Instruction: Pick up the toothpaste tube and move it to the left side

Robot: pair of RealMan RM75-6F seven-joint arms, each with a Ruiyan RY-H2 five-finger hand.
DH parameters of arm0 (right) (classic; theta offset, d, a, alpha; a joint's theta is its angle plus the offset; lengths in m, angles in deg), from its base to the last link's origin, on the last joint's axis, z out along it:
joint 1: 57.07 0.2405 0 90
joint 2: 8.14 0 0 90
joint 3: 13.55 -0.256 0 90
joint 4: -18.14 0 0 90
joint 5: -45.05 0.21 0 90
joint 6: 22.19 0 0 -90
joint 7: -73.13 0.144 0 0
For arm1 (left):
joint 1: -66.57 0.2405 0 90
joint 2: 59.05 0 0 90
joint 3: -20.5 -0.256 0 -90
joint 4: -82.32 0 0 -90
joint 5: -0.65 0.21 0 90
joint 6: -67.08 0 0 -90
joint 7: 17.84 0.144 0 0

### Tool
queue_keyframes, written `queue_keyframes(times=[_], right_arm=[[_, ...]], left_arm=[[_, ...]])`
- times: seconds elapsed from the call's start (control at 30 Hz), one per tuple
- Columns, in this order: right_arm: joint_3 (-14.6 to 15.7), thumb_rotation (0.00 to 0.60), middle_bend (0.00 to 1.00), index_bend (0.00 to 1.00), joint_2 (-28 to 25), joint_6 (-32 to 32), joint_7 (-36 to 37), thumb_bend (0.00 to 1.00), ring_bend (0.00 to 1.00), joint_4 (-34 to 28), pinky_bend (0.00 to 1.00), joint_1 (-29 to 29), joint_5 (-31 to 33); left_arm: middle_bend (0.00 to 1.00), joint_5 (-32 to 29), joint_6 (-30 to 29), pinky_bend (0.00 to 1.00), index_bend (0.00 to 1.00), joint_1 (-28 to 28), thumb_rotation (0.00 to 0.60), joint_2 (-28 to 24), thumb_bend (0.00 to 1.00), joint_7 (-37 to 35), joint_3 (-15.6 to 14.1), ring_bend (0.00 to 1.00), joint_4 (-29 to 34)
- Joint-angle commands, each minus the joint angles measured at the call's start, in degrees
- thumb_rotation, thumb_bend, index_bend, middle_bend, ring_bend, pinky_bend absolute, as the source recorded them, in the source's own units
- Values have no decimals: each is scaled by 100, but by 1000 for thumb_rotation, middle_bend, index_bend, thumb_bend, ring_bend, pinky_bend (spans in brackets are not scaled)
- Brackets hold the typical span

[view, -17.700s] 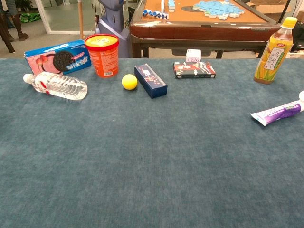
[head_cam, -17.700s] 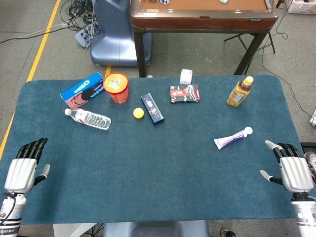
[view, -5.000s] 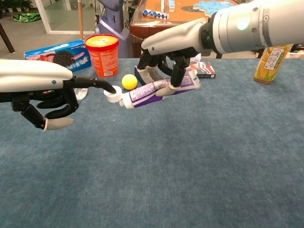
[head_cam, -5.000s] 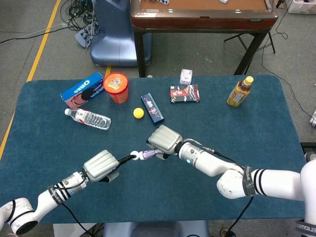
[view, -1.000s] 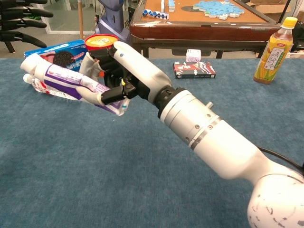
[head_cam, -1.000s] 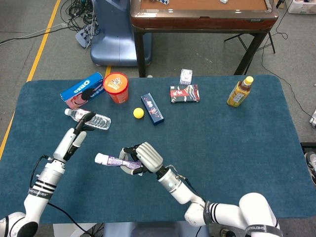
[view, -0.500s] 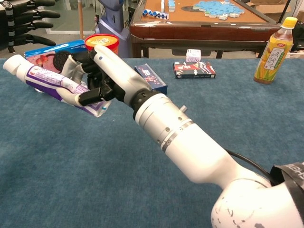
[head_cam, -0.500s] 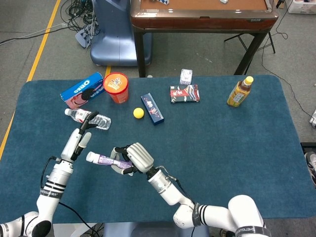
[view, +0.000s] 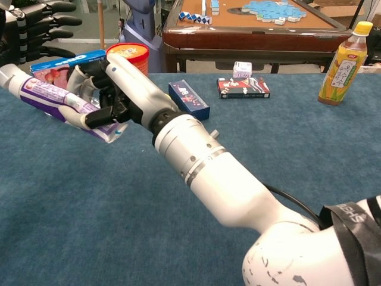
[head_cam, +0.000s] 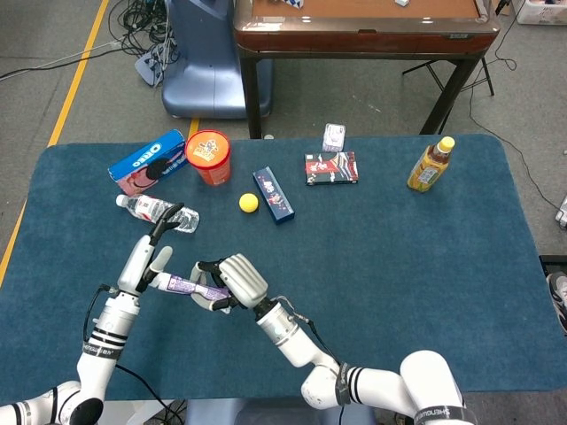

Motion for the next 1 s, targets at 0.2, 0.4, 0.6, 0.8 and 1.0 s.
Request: queue_keyframes(times=[0.2, 0.4, 0.6, 0.8, 1.0], right_arm=[[-97, 600, 882, 958, 146, -20, 45, 657, 762, 204, 681, 76, 61], [-175, 600, 892, 964, 258, -73, 96, 657, 772, 352, 682, 132, 90], [-226, 600, 895, 971, 407, -146, 139, 658, 775, 544, 682, 200, 91], [-184, 600, 899, 974, 409, -244, 198, 658, 778, 600, 682, 307, 156], [-69, 600, 903, 976, 409, -350, 238, 658, 782, 656, 682, 437, 322]], left_arm=[[31, 22, 73, 110, 0, -53, 0, 139, 73, 55, 21, 0, -35], [30, 42, 49, 102, 0, -65, 0, 268, 69, 90, 42, 0, -124], [24, 8, 90, 102, 0, -87, 0, 324, 68, 53, 92, 0, -110], [24, -39, 159, 102, 0, -94, 0, 332, 69, -72, 132, 0, -70], [24, -70, 198, 102, 0, -107, 0, 349, 68, -128, 177, 0, -53]])
